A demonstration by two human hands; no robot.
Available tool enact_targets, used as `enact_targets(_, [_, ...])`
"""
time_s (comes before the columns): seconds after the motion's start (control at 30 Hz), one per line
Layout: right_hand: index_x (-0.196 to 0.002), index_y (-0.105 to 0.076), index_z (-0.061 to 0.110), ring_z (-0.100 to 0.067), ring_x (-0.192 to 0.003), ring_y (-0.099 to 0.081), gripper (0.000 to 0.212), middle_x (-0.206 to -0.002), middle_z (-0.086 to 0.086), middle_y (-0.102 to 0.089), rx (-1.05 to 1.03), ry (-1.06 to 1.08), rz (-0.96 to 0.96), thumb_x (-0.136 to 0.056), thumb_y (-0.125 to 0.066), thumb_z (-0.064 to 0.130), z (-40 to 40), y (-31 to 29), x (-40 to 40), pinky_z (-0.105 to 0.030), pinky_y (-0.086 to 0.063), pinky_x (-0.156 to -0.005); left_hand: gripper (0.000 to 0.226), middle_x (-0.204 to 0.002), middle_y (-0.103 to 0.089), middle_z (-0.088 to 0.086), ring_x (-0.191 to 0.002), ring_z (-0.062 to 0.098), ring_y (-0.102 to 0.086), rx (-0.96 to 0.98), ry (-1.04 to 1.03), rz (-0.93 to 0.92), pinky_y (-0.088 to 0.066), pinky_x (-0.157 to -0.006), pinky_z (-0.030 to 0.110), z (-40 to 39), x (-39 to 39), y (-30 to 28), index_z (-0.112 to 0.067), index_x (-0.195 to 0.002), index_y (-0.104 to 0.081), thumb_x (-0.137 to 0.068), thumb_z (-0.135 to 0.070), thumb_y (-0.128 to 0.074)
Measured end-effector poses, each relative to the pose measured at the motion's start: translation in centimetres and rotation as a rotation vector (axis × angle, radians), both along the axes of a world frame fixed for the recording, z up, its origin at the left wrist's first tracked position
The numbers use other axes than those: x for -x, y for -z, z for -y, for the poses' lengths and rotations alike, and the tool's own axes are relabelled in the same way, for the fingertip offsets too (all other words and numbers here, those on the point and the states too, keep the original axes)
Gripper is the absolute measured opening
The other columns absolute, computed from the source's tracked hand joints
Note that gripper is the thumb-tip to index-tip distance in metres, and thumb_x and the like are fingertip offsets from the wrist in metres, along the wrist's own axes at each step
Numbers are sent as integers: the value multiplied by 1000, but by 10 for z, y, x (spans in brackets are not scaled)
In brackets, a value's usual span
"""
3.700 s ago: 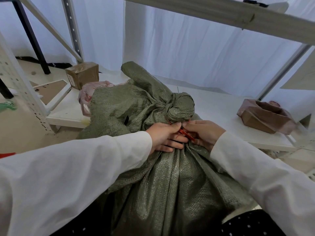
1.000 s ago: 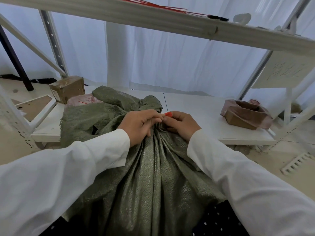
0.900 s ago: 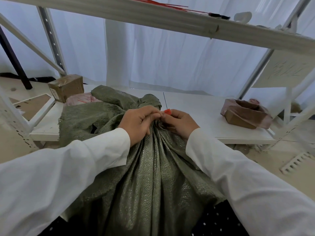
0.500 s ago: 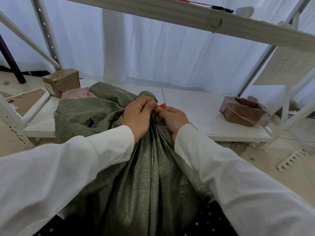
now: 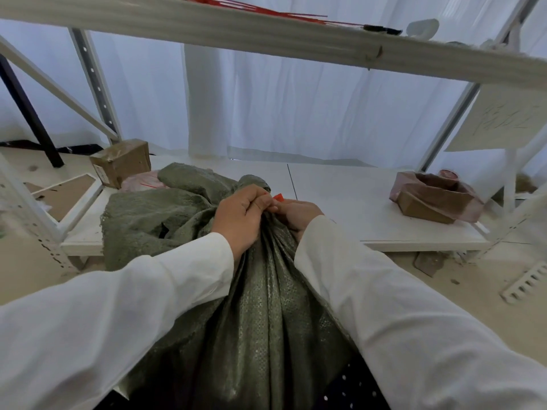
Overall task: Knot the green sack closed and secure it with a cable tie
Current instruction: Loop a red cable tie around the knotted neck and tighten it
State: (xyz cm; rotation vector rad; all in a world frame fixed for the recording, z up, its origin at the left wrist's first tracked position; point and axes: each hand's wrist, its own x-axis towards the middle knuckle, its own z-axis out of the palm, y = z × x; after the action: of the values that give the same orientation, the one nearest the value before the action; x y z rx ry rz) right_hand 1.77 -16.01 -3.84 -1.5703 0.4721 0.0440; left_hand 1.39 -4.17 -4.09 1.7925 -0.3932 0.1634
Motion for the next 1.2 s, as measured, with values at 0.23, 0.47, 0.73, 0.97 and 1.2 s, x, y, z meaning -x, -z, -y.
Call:
enact_targets(0.23, [-69, -62, 20, -17, -64, -56, 14, -67, -3, -62, 248, -64, 100, -81, -66, 25, 15, -3, 16, -26, -42, -61, 13, -94, -65, -10, -57, 3, -58, -355, 243, 195, -49, -69, 29, -10, 6, -12, -26, -103, -60, -90, -24, -55])
enact_targets(0.47, [-78, -62, 19, -8, -57, -54, 7, -70, -1, -61, 194, -116, 161, -85, -63, 19, 23, -9, 28, -14, -43, -48, 49, -54, -66, 1, -43, 15, -56, -78, -19, -310, -44, -47, 23, 0, 12, -38, -14, -65, -62, -95, -44, -37])
enact_targets(0.73, [-74, -62, 17, -15, -73, -53, 14, -72, -4, -60, 387, -204, 183, -83, -63, 28, 25, -14, 31, -31, -43, -72, 40, -50, -67, -6, -42, 3, -61, -189, 237, -767, -50, -45, 15, 4, 18, -35, -13, -76, -62, -90, -49, -48])
enact_targets(0.97, [-69, -60, 22, -11, -61, -54, 15, -64, 1, -59, 400, -159, 219, -82, -67, 23, 23, -14, 31, -26, -44, -64, 37, -44, -44, 0, -30, 10, -39, -325, 150, -498, -33, -42, 18, 13, 26, -23, -15, -58, -40, -94, -26, -37])
enact_targets(1.2, [-74, -64, 19, -13, -75, -60, 10, -83, -5, -65, 209, -95, 99, -82, -69, 22, 15, -8, 24, -21, -49, -65, 38, -41, -46, -1, -29, 9, -39, -348, 134, -390, -33, -46, 20, 6, 23, -12, -16, -54, -37, -92, -24, -38])
